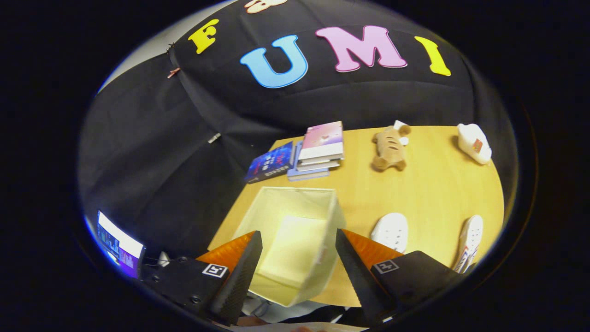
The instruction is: Open the storage box then place both shoes into the box .Put the left shoe in first, then the right shoe, with the right side of both shoes facing outward in a uniform manner.
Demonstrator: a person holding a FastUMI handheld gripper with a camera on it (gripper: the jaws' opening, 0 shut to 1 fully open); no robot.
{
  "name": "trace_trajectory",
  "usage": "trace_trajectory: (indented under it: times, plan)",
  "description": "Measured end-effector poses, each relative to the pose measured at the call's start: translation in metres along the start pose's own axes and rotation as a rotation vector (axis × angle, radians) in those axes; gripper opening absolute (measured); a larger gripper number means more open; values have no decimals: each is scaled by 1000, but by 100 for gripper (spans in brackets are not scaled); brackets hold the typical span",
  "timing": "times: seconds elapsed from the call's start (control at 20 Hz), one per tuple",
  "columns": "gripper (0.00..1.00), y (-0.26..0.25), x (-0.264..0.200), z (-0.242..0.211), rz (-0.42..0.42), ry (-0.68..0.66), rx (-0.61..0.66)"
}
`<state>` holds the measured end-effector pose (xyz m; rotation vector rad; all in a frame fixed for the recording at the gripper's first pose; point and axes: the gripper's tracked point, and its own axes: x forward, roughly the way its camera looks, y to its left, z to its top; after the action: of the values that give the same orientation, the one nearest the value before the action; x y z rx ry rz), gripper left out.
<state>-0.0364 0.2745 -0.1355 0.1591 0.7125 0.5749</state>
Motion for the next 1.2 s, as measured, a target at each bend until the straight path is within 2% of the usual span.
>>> trace_trajectory:
  times: [0.2,0.4,0.9,1.05,1.15,1.2]
  plan:
    - [98,-73,-8,-30,-126,41,-55]
    - [98,-137,-1,-74,-214,150,-83]
    - [99,-210,50,-147,-242,364,-177]
    - [100,-210,64,-152,-200,386,-142]
    - [92,-206,73,-150,-176,385,-125]
    - [85,-202,78,-148,-162,375,-105]
